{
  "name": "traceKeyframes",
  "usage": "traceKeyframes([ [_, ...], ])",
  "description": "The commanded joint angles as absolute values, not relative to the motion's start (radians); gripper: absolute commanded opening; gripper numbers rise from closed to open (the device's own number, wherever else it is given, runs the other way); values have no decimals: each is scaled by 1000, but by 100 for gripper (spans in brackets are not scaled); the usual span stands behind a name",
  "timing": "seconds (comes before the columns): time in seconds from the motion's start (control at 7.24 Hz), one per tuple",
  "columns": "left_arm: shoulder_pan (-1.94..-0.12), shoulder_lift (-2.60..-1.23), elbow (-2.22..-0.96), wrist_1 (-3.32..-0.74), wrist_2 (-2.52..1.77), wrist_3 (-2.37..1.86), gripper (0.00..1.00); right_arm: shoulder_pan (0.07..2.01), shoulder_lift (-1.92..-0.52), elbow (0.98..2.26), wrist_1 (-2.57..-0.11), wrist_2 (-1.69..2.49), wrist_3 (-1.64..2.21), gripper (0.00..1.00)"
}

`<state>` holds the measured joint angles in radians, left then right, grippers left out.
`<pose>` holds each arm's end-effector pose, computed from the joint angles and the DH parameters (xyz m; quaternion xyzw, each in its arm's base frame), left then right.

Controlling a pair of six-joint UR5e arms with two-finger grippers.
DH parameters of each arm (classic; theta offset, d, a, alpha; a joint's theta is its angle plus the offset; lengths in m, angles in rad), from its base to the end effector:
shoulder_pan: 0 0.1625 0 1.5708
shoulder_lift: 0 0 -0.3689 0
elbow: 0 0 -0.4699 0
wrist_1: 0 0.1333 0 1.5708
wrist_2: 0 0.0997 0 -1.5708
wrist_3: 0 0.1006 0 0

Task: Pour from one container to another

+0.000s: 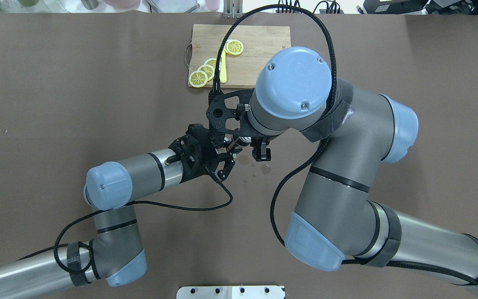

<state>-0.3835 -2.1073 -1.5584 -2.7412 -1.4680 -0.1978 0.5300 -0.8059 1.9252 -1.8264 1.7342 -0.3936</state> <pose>0.5791 -0.3885 0.1331 0.5978 0.4517 0.2800 0.6002 -0.4592 -0.4046 -0.0055 0.3719 -0.2029 -0.6207 0.6597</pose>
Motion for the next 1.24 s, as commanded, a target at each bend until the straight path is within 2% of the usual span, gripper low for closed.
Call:
traceKeyframes([
  [0.0,-383,-2108,-1557,-2741,-1468,-198,0,531,-795,1925,-1854,1723,-416,0],
  [1.1,-385,-2108,-1557,-2741,-1468,-199,0,531,-750,1904,-1946,1687,-459,0],
])
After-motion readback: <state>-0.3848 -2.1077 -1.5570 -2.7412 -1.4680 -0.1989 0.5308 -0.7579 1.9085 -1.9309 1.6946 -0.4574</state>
